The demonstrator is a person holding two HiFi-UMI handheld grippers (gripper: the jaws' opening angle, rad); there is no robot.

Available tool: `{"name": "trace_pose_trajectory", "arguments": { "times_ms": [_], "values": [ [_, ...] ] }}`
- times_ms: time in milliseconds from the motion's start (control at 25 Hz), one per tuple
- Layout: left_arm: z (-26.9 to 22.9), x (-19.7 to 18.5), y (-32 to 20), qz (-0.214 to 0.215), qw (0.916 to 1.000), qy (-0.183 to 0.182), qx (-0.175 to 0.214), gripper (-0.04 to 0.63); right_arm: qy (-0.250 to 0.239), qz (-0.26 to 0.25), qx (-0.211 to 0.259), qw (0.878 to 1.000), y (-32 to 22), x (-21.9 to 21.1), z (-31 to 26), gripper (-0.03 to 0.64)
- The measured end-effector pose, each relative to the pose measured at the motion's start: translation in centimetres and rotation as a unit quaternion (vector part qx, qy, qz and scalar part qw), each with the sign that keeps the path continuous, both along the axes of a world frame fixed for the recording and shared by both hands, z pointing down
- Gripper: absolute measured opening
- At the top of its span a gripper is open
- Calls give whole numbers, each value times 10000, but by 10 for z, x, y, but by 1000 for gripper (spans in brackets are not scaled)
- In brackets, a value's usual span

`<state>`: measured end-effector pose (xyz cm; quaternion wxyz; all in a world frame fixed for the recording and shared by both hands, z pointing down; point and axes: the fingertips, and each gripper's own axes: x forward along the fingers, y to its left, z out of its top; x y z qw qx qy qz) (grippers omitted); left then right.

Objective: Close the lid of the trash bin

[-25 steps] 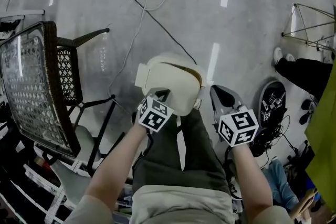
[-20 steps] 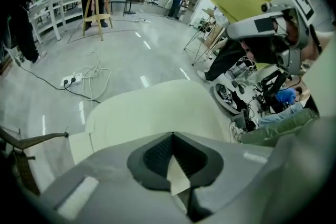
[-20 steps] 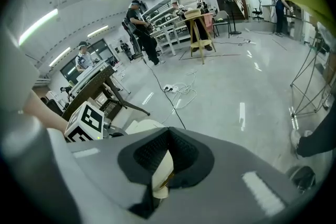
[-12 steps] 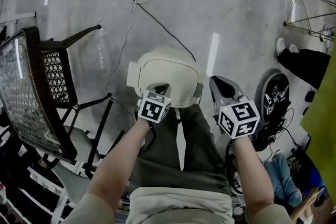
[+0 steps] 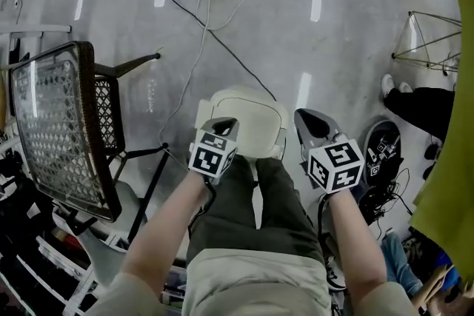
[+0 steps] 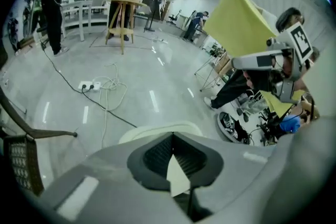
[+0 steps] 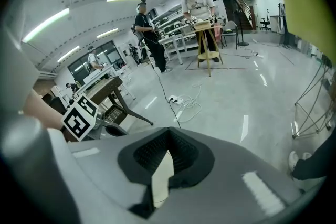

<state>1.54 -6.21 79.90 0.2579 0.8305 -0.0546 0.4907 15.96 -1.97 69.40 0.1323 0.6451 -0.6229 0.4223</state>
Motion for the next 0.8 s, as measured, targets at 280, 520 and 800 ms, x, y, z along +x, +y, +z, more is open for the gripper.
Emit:
{"name": "trace_pose_trajectory", "arguments": {
  "times_ms": [280, 520, 800],
  "values": [
    [-126, 7, -51, -284, 9949, 684, 688, 2, 486, 139, 613, 9968, -23, 19, -119, 3],
    [-251, 8, -83, -457, 9789, 1383, 1435, 2, 913, 27, 1323, 9870, -39, 14, -235, 3],
    [-397, -2, -100, -542, 9512, 2005, 2283, 2, 1142, -3, 2110, 9708, -37, -6, -357, 3]
  ]
}}
